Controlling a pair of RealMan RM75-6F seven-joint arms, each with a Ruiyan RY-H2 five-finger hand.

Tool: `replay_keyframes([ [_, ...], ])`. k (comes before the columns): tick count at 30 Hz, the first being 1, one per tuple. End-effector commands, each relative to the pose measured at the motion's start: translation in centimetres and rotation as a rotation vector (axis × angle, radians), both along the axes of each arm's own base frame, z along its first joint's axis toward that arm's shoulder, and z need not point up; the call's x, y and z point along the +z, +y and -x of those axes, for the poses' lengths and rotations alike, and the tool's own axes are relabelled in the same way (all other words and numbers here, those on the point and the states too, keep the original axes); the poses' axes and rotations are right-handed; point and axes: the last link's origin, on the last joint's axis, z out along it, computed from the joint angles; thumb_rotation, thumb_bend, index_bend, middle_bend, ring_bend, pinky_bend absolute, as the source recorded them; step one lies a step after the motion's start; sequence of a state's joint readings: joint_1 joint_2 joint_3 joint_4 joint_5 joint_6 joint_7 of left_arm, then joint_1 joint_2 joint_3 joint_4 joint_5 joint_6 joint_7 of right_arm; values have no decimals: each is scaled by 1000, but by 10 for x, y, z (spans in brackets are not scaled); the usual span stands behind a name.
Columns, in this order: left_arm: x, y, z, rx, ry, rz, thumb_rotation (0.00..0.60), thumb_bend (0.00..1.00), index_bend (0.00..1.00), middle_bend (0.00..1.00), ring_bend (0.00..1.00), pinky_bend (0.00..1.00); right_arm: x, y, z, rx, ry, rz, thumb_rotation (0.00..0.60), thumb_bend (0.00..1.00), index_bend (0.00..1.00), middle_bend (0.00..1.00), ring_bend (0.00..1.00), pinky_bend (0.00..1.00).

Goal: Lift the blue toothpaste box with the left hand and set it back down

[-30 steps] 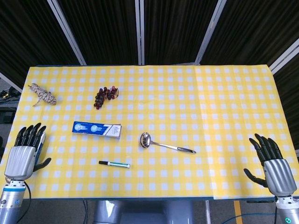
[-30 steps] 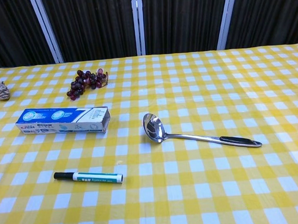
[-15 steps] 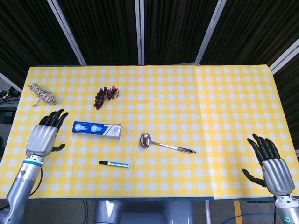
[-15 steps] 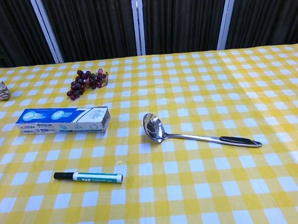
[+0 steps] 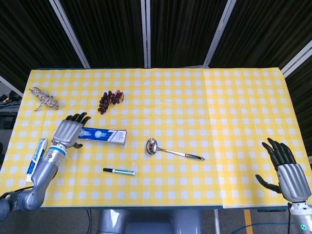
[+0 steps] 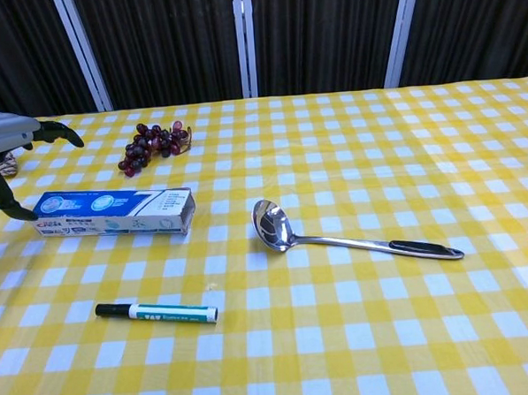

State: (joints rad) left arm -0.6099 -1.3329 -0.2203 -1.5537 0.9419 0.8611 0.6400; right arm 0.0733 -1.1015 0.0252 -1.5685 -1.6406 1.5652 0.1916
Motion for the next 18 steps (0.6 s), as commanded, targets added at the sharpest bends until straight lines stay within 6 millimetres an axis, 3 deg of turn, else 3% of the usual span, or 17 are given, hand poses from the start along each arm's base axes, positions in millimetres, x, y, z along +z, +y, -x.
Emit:
replay_keyframes([
  [1,-13,6,-3,6,16,25,600,5,137,51,108,183,1,-1,0,-1,-2,2,600,117,7,0,0,0],
  [13,-44,18,-3,52,60,42,600,6,183,87,138,205,3,-3,4,-14,-15,0,600,117,7,0,0,0],
  [18,-52,21,-2,74,54,33,600,37,300,198,235,277,3,-3,4,-14,-13,-3,600,117,7,0,0,0],
])
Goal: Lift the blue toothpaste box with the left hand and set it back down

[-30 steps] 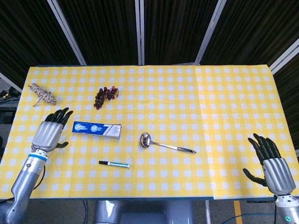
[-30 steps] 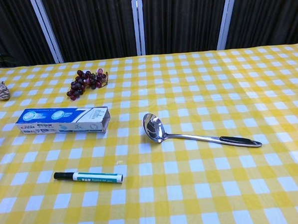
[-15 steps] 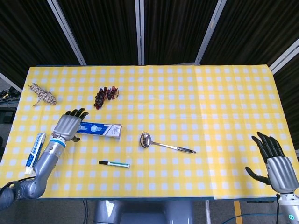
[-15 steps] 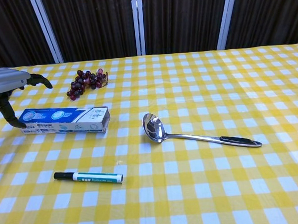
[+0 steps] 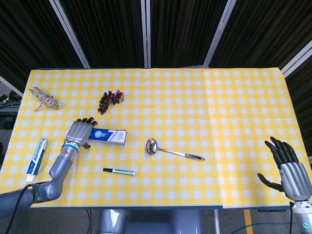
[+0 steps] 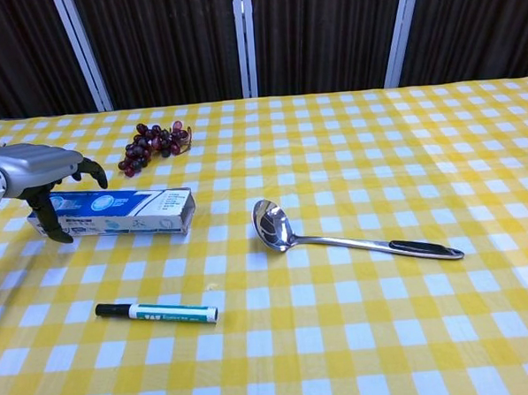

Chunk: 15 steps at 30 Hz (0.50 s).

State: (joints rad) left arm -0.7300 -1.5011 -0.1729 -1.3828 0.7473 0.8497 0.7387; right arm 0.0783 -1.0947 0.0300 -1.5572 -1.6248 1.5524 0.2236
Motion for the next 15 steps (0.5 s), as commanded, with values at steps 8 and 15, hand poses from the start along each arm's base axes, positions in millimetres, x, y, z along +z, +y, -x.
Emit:
replay_keyframes([
  [8,-15,3,-1,-25,-33,-82,600,226,487,372,375,418,-1,0,0,1,4,-1,600,117,7,0,0,0],
  [15,-18,1,-1,-52,-48,-107,600,275,516,390,386,425,-2,1,-1,6,7,0,600,117,7,0,0,0],
])
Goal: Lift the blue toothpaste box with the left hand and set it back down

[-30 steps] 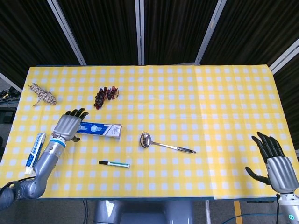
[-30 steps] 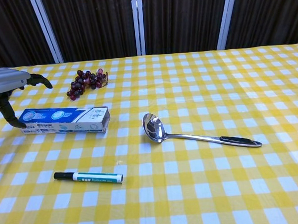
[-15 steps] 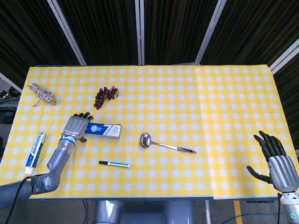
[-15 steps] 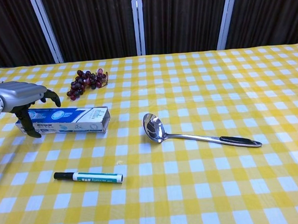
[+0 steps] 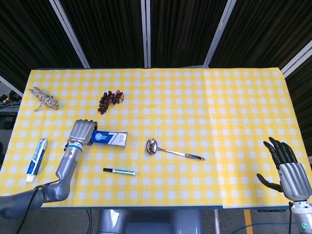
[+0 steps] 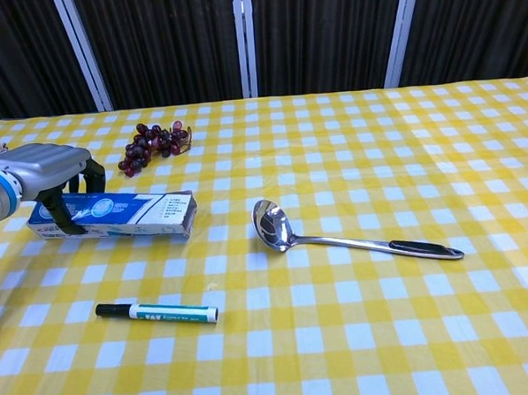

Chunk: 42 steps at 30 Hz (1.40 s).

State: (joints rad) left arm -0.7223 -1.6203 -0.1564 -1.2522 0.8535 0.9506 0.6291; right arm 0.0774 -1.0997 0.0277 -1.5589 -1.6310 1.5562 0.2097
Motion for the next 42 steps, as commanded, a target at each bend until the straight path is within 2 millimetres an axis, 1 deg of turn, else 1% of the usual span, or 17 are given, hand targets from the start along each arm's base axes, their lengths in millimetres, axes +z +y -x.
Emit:
replay_keyframes([
  [1,2,-1,-1,-23,-4,-20,600,275,516,390,386,425,0,0,0,0,0,0,600,117,7,0,0,0],
  [4,9,-1,-4,-50,-12,-43,600,275,519,389,386,425,-1,1,-1,3,2,-1,600,118,7,0,0,0],
  [10,38,2,-17,-119,-53,-105,600,275,526,390,386,425,0,2,-2,8,2,1,600,117,7,0,0,0],
  [16,61,4,-32,-181,-52,-132,600,274,526,390,386,419,1,3,-3,11,-3,7,600,117,7,0,0,0],
  [20,78,7,-45,-248,1,-151,600,274,524,366,382,404,3,3,-3,12,-7,11,600,117,7,0,0,0],
  [23,93,12,-56,-310,73,-180,600,274,520,344,368,393,3,3,-3,12,-9,13,600,117,7,0,0,0],
  [28,117,18,-76,-391,172,-229,600,274,515,337,363,389,6,4,-3,14,-20,21,600,117,7,0,0,0],
  [31,129,21,-85,-449,267,-260,600,275,515,335,361,387,7,4,-3,16,-24,21,600,117,7,0,0,0],
  [37,137,21,-101,-505,300,-292,600,275,526,335,361,387,9,4,-3,17,-33,28,600,117,6,0,0,0],
  [42,149,19,-124,-635,360,-356,600,274,531,343,361,387,10,4,-3,16,-34,26,600,117,7,0,0,0],
])
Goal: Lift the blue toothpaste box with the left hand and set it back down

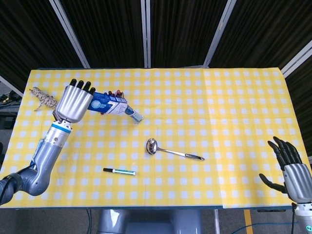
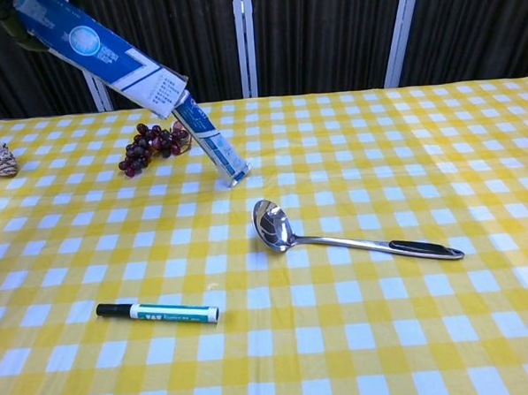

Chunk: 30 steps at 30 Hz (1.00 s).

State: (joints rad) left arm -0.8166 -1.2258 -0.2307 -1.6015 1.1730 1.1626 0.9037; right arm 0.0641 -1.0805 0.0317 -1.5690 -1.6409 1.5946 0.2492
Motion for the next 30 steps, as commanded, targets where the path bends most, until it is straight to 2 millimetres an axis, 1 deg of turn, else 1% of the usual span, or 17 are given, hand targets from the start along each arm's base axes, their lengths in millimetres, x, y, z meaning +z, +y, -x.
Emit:
replay_keyframes([
  [1,11,-2,-21,-107,31,-49,600,274,531,343,361,387,-1,0,0,2,0,-3,600,117,7,0,0,0],
  [3,16,-4,-29,-142,21,-61,600,274,531,343,361,387,-1,0,-1,3,3,-2,600,117,7,0,0,0],
  [10,30,-11,-45,-198,6,-99,600,274,532,343,361,387,-1,1,-1,5,2,-2,600,117,6,0,0,0],
  [14,45,-18,-55,-227,-16,-126,600,274,532,343,361,387,-1,1,-1,4,3,-1,600,117,7,0,0,0],
  [17,57,-23,-61,-238,-49,-136,600,274,531,343,361,387,-1,1,-1,5,4,-2,600,117,7,0,0,0],
  [20,61,-28,-63,-237,-68,-126,600,274,531,343,361,387,-2,2,-2,7,6,-4,600,117,7,0,0,0],
  [23,58,-33,-58,-213,-85,-89,600,274,530,343,361,387,-2,2,-3,10,8,-6,600,117,7,0,0,0],
  [25,51,-36,-52,-179,-105,-49,600,273,525,343,361,387,-3,3,-3,12,10,-7,600,117,7,0,0,0],
  [28,40,-40,-43,-118,-141,11,600,272,523,343,361,387,-3,3,-4,12,11,-6,600,117,7,0,0,0],
  [30,25,-45,-33,-48,-182,81,600,272,522,343,361,387,-3,3,-3,9,13,-6,600,117,7,0,0,0],
])
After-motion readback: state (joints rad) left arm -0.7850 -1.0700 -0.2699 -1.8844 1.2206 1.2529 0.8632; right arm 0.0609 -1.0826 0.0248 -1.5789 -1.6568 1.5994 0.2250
